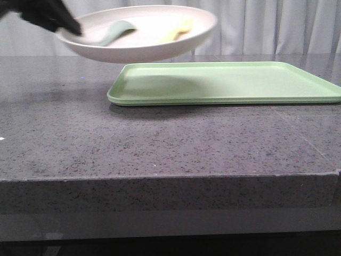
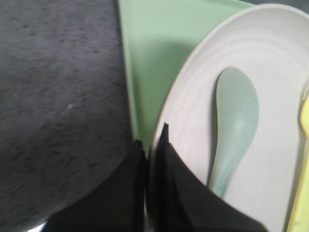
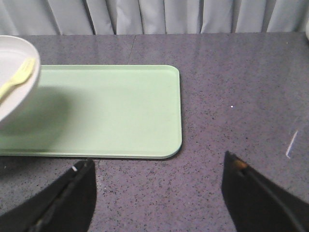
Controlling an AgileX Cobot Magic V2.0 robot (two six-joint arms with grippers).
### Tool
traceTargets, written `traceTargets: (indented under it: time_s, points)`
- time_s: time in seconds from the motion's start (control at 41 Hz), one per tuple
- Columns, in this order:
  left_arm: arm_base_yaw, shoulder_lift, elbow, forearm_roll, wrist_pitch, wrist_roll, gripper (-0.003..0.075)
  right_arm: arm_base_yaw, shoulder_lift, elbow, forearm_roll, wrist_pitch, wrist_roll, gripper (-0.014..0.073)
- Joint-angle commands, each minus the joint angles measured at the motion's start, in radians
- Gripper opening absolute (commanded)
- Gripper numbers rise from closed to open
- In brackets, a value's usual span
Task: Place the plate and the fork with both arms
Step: 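Lift the cream plate with the left gripper and carry it over the tray, then lower the cream plate onto the green tray with the left gripper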
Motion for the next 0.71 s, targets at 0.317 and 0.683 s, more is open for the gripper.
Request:
traceTargets:
  time_s: [0.317, 0.683]
  points:
    - [-0.186, 0.216, -0.336, 0.083, -0.095, -0.240, -0.0018, 0.001, 0.010, -0.036, -0.007, -0.068, -0.005, 0.0566]
    - [-0.209, 0.268, -0.357, 0.081, -0.197, -0.304, -0.0018, 0.040, 0.010, -0.036, -0.007, -0.069, -0.005, 0.0566]
